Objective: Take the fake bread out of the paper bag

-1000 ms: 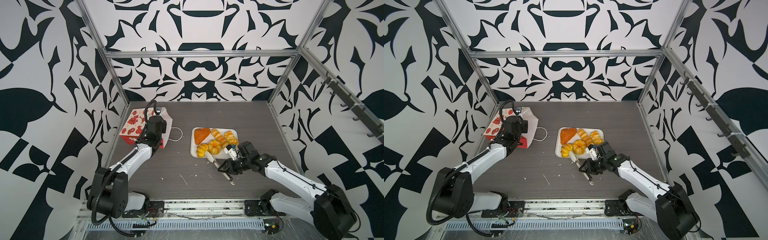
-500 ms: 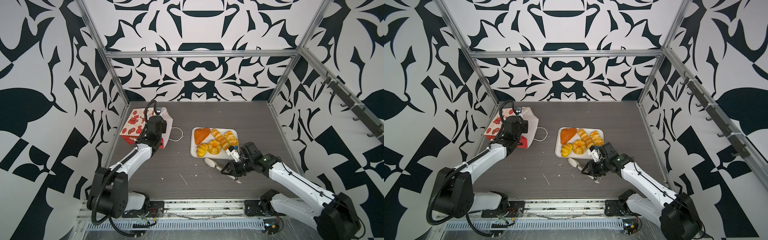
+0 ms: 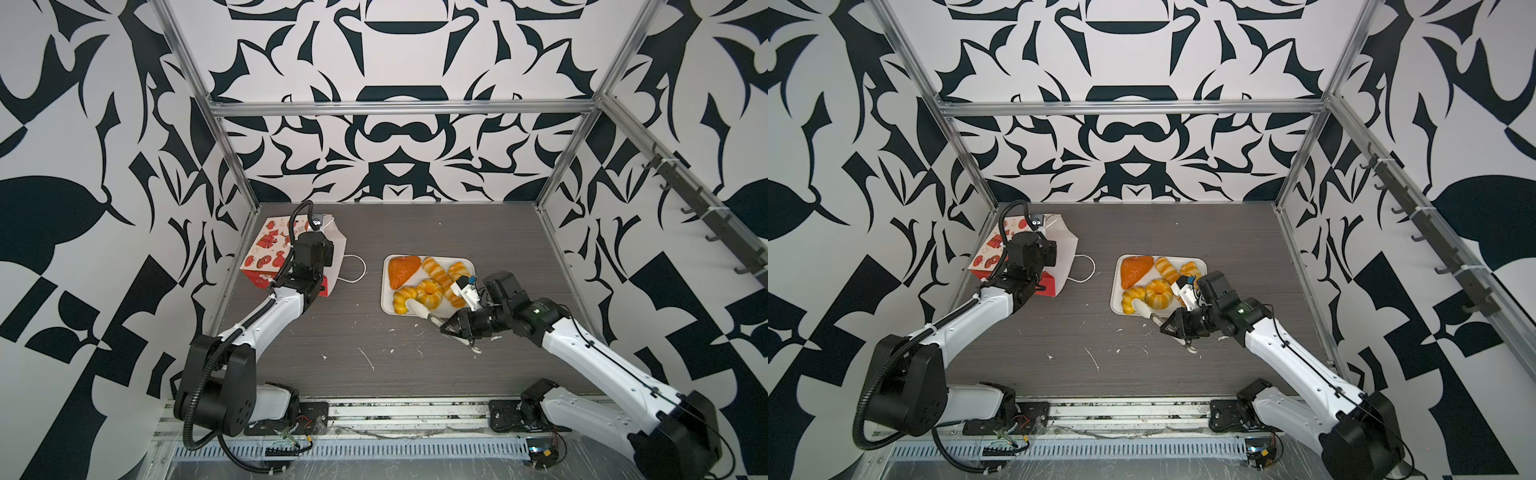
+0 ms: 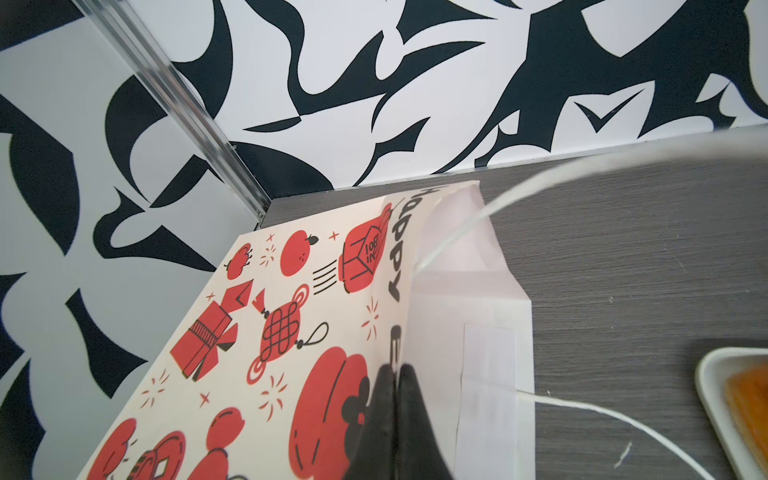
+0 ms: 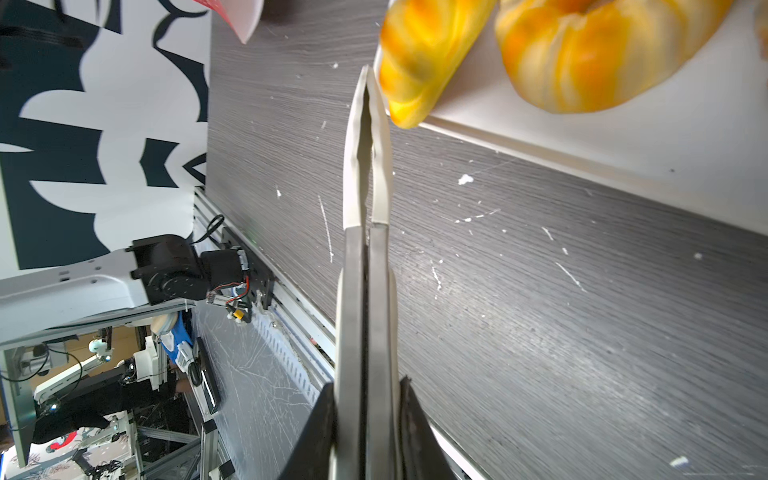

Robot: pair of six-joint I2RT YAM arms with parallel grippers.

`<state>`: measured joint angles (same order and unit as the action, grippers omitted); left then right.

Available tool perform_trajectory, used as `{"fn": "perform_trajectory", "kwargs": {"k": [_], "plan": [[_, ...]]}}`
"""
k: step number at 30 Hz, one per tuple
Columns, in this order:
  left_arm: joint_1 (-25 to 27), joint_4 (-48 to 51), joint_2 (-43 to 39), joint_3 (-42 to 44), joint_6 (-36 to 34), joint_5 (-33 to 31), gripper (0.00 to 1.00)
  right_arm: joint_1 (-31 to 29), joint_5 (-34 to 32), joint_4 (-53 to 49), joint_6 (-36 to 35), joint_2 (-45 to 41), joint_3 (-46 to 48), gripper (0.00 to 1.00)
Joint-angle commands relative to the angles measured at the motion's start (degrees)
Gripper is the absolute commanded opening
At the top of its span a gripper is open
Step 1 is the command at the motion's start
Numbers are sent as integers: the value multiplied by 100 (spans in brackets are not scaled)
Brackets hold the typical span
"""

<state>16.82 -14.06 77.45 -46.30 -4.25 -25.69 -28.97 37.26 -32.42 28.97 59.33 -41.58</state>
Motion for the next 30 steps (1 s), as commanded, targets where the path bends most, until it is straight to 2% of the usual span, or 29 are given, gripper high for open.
{"fn": "perform_trajectory", "kwargs": {"k": [1,30], "plan": [[-24,-151,-30,95,118,53,0,14,167,392,-148,66,-9,12],[-22,-197,62,73,157,148,0,23,11,685,-305,716,483,11]]}}
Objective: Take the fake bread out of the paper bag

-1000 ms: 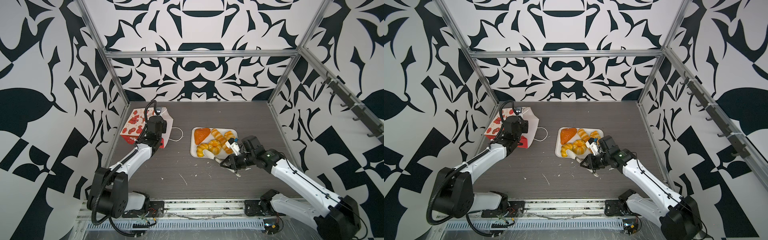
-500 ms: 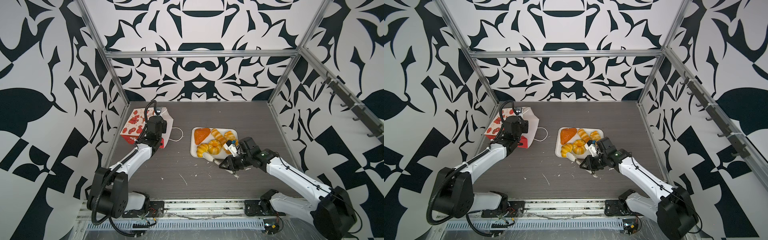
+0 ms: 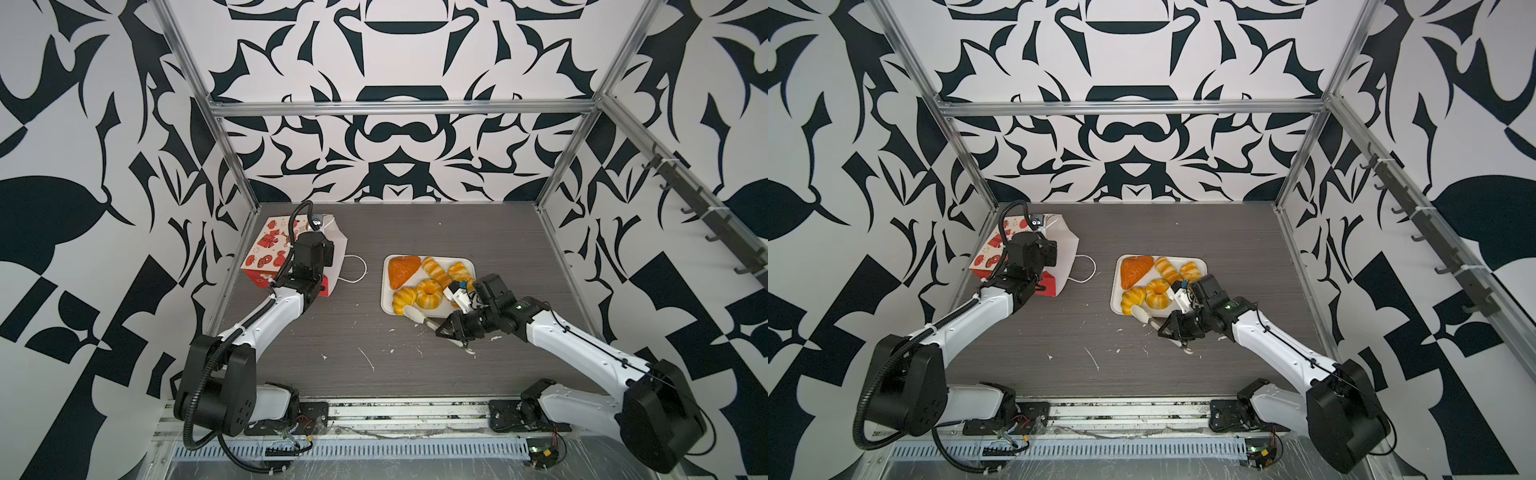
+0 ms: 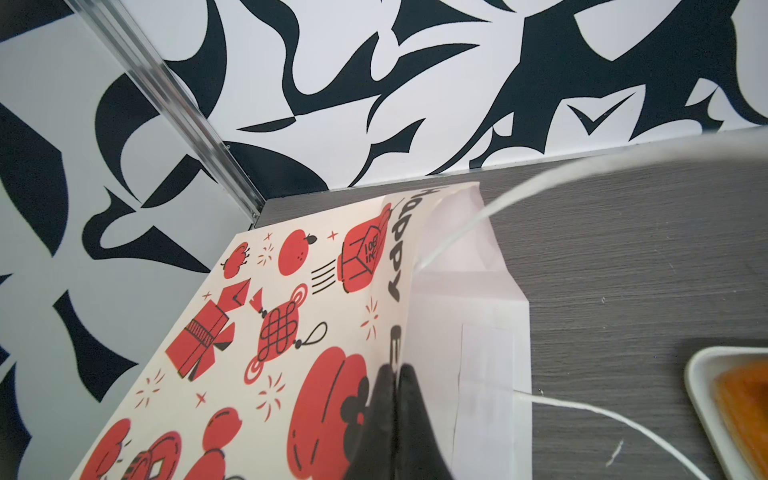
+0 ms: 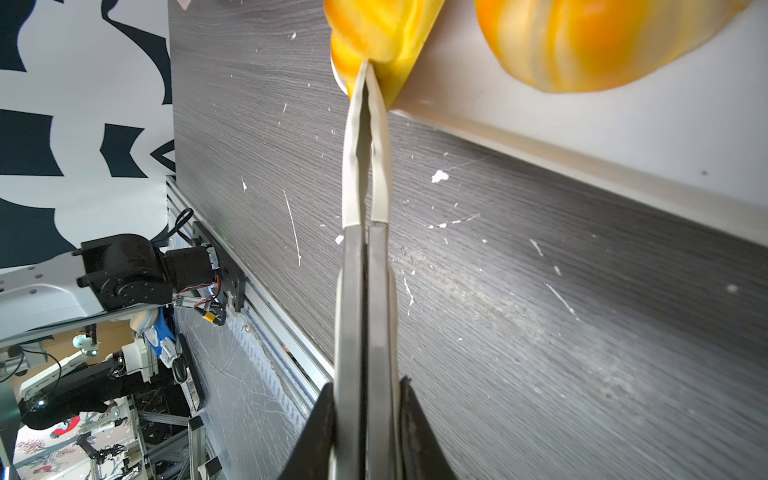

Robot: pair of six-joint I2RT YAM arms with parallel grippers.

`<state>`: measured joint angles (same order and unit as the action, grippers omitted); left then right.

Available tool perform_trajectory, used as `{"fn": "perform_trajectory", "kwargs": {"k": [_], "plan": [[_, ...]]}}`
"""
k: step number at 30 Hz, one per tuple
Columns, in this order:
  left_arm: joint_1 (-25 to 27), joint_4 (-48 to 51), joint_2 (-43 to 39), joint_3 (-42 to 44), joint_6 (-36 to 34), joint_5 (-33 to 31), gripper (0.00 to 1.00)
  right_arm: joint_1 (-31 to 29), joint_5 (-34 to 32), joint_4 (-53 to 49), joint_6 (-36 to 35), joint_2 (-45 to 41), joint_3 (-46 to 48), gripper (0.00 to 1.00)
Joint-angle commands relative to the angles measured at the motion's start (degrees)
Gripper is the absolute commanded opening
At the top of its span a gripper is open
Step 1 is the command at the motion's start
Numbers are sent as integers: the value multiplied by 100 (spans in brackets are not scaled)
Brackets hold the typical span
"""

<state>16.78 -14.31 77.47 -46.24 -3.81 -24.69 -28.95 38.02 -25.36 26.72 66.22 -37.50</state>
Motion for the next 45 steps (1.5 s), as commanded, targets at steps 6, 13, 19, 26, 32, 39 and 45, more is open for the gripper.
{"fn": "perform_trajectory", "kwargs": {"k": [6,13,19,26,32,39,45], "plan": [[-17,-169,56,88,135,48,0,47,-111,112,-132,225,102,11],[-16,-178,50,97,179,77,0,133,-119,194,-281,506,-60,10],[-19,-178,57,98,183,83,0,231,84,87,-381,340,-61,11],[-19,-205,102,81,198,103,0,276,47,-237,-309,-311,-65,11],[-25,-223,163,25,240,153,0,276,104,-305,-264,-476,-48,11],[-21,-195,119,53,241,148,0,276,188,-379,-180,-856,58,11],[-19,-196,150,27,230,166,0,276,-184,-408,-176,-1263,-11,10]]}}
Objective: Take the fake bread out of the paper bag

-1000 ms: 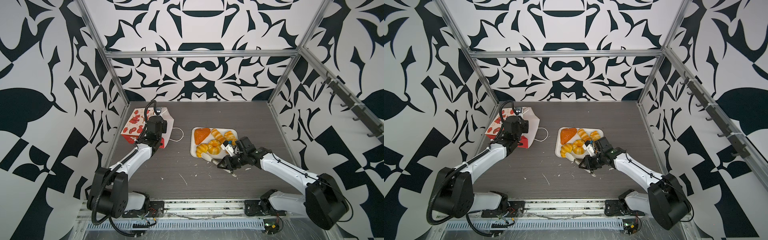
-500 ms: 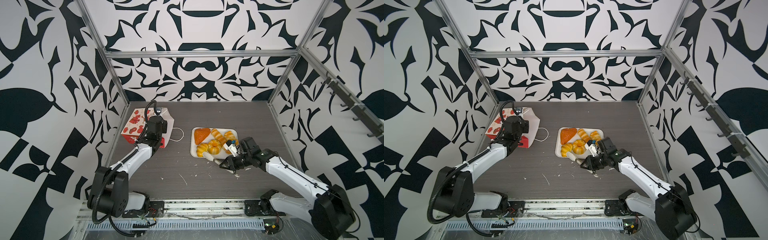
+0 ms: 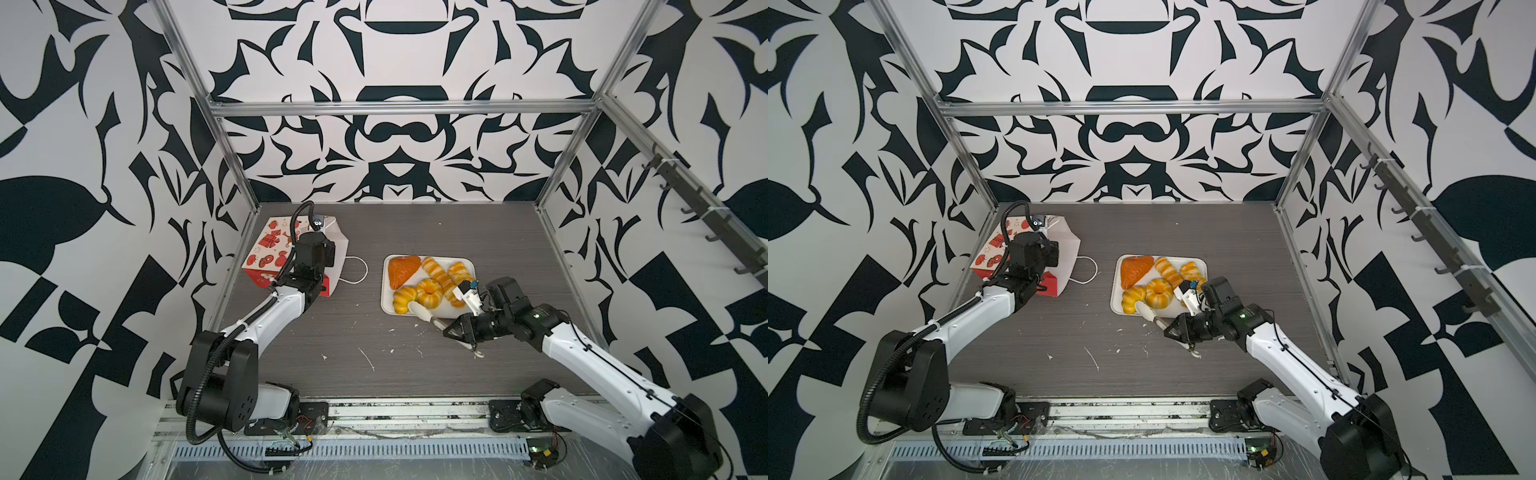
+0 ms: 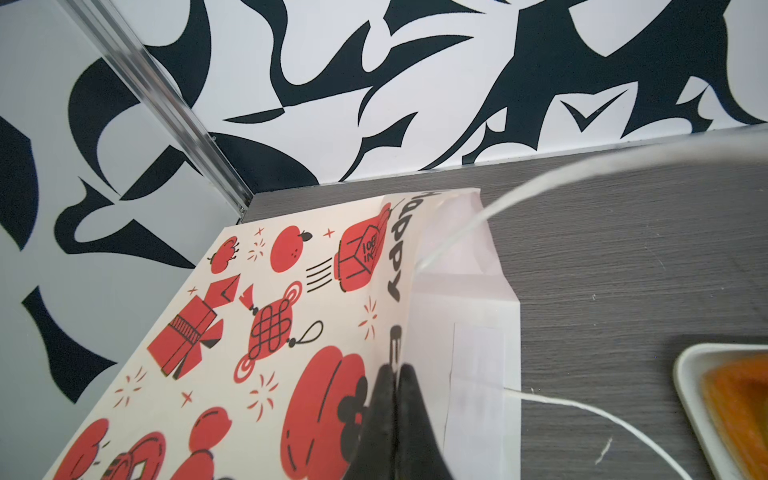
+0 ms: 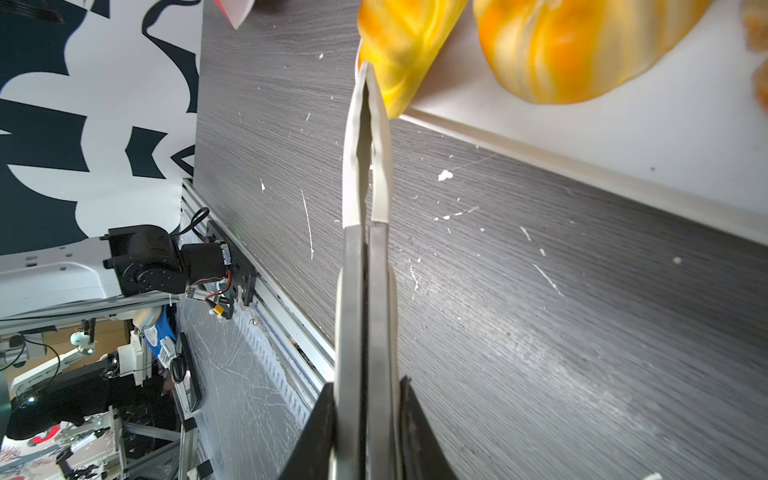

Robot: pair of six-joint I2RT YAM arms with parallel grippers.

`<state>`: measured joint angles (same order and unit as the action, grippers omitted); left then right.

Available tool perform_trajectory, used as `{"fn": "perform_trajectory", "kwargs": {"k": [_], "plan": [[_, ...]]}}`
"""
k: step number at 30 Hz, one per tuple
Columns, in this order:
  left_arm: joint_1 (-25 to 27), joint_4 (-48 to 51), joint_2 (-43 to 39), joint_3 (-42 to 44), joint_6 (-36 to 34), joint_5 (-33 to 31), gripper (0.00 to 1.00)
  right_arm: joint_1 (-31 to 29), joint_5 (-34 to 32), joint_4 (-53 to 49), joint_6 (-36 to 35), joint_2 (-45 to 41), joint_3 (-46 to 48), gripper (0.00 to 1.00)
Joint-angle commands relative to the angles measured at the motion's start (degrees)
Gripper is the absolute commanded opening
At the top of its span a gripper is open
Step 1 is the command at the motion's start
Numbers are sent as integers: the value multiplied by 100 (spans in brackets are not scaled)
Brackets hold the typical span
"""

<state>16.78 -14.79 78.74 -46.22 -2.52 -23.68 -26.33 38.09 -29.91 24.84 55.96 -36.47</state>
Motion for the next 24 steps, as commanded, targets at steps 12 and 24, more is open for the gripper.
{"fn": "perform_trajectory", "kwargs": {"k": [12,24], "plan": [[-19,-214,12,51,108,83,0,-127,-2230,-1727,-1315,453,-2118,10],[-17,-325,35,53,94,95,0,-1383,-3653,-2504,-2016,1460,-3309,28]]}}
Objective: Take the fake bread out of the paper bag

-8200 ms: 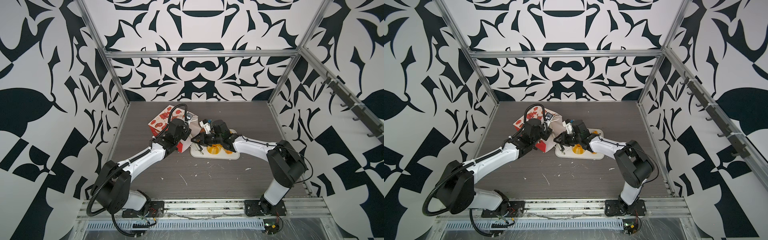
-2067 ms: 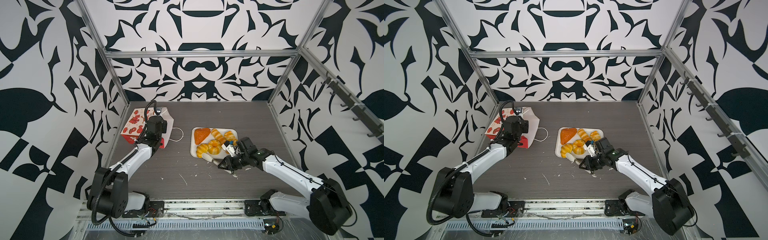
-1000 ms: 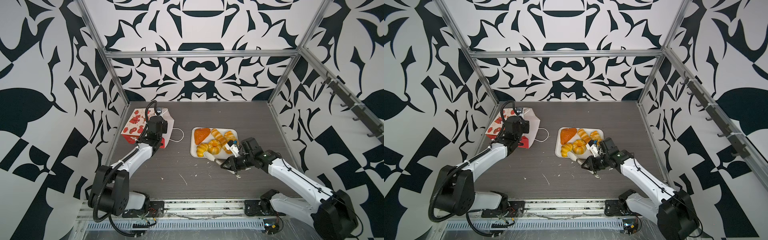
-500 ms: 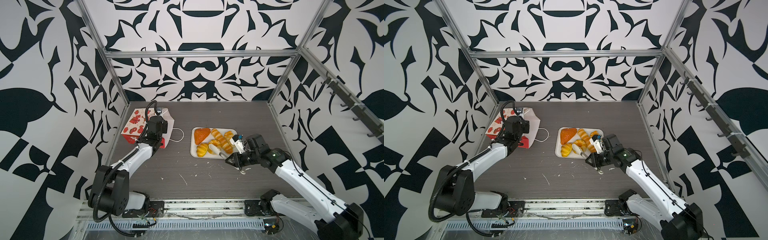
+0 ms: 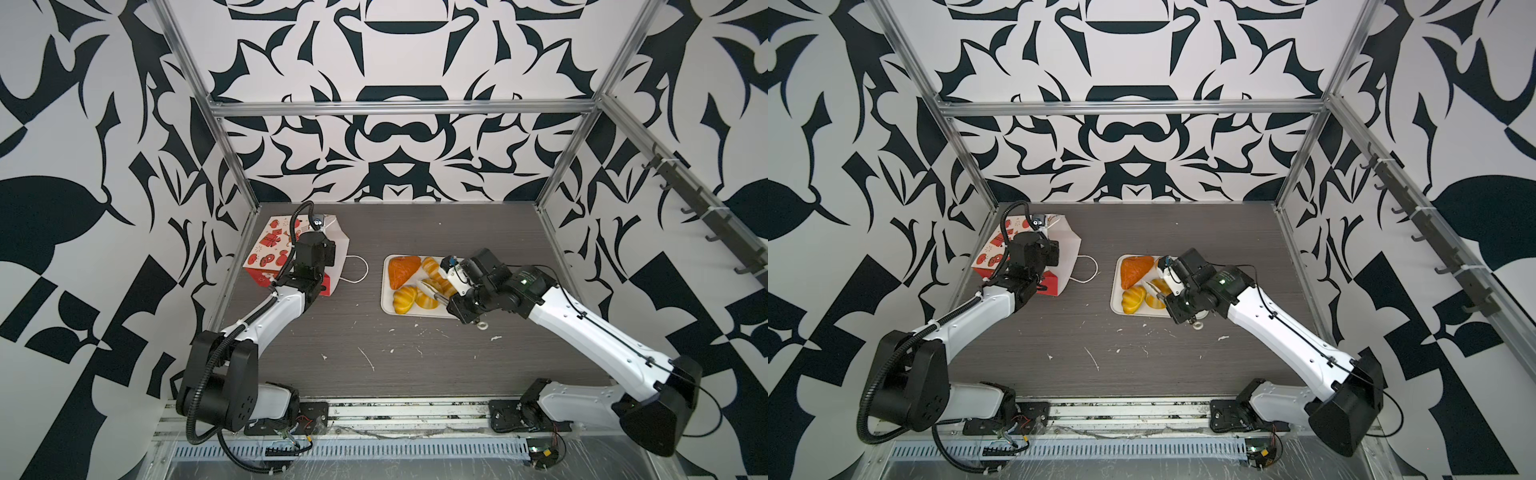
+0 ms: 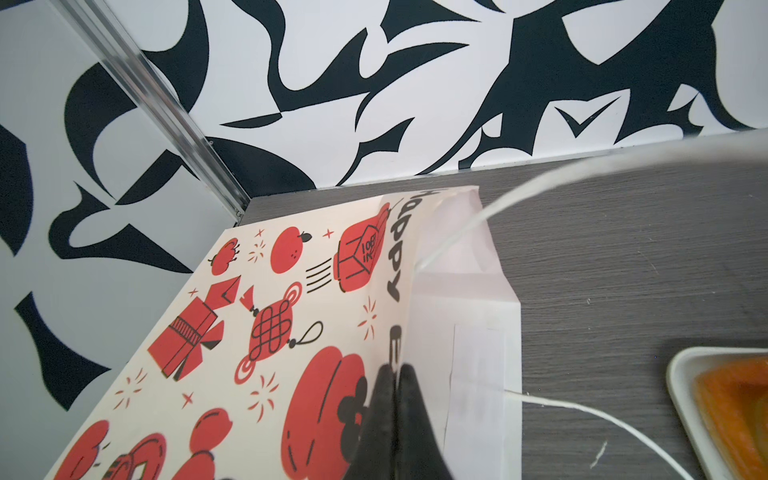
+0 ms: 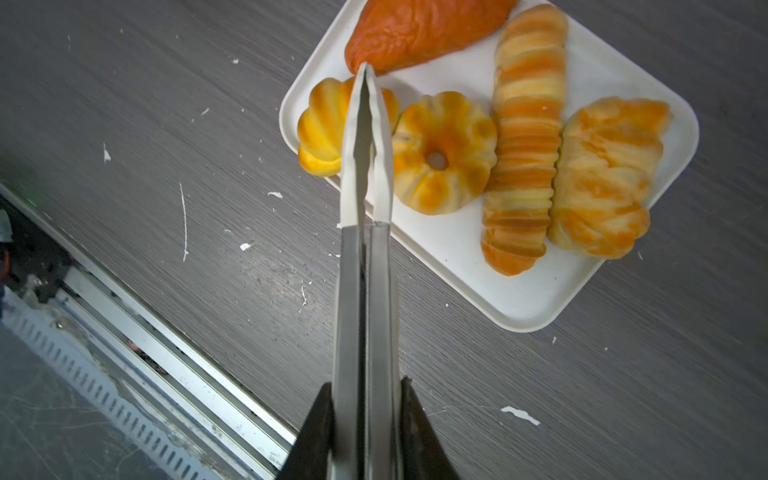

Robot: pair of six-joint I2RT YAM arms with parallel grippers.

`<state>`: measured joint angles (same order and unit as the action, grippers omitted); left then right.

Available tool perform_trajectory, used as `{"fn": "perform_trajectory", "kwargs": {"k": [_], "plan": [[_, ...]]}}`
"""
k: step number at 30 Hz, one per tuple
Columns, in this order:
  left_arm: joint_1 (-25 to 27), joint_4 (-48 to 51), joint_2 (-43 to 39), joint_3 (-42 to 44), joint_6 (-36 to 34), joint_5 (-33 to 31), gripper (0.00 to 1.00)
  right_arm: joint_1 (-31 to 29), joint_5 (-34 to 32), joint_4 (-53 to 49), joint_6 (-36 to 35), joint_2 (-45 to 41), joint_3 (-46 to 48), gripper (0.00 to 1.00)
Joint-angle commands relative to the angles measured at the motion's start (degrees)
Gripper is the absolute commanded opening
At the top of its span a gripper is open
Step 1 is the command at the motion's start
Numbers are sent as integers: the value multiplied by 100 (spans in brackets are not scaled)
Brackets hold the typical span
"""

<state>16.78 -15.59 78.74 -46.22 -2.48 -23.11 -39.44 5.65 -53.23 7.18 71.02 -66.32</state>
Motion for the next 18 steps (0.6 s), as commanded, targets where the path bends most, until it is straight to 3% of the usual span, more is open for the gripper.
{"fn": "perform_trajectory", "kwargs": {"k": [1,18], "plan": [[-18,-255,34,66,103,35,0,-92,-407,-124,-257,-36,-344,29],[-16,-391,100,139,195,120,0,-264,-205,-100,-552,415,-596,43]]}}
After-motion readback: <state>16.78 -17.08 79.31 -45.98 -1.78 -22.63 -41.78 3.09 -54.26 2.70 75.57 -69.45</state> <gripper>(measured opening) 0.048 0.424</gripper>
